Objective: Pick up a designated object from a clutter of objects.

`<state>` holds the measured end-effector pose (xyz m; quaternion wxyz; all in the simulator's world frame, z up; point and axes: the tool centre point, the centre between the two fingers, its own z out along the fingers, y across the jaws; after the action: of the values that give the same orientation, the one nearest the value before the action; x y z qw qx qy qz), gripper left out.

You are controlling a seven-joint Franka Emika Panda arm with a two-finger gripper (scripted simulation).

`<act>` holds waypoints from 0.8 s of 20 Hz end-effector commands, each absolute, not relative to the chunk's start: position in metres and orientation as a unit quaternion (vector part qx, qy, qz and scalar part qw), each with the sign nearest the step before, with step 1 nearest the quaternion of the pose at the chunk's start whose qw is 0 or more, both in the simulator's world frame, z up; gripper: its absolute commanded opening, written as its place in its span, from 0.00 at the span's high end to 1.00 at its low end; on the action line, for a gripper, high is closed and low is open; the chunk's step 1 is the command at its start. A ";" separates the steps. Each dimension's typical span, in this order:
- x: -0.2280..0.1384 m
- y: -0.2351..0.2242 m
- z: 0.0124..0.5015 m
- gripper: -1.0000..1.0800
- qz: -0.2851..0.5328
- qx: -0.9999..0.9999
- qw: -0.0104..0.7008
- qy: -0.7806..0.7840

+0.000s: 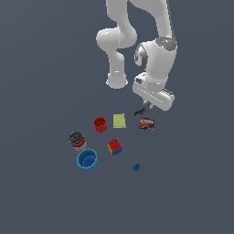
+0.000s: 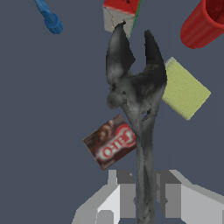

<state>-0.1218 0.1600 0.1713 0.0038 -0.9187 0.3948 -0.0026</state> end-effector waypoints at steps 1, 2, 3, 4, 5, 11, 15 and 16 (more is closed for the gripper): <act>-0.126 0.154 0.192 1.00 -0.002 -0.919 0.004 0.395; -0.127 0.151 0.201 1.00 -0.002 -0.919 0.004 0.395; -0.128 0.149 0.210 1.00 -0.001 -0.919 0.004 0.395; -0.130 0.146 0.219 1.00 -0.001 -0.919 0.004 0.395; -0.131 0.144 0.227 1.00 -0.001 -0.919 0.004 0.395; -0.138 0.129 0.279 1.00 0.000 -0.919 0.004 0.395; -0.143 0.118 0.313 1.00 0.000 -0.919 0.003 0.395; -0.144 0.116 0.320 1.00 0.000 -0.919 0.003 0.395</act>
<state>-0.1416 0.1200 0.3078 0.0031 -0.9185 0.3953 -0.0003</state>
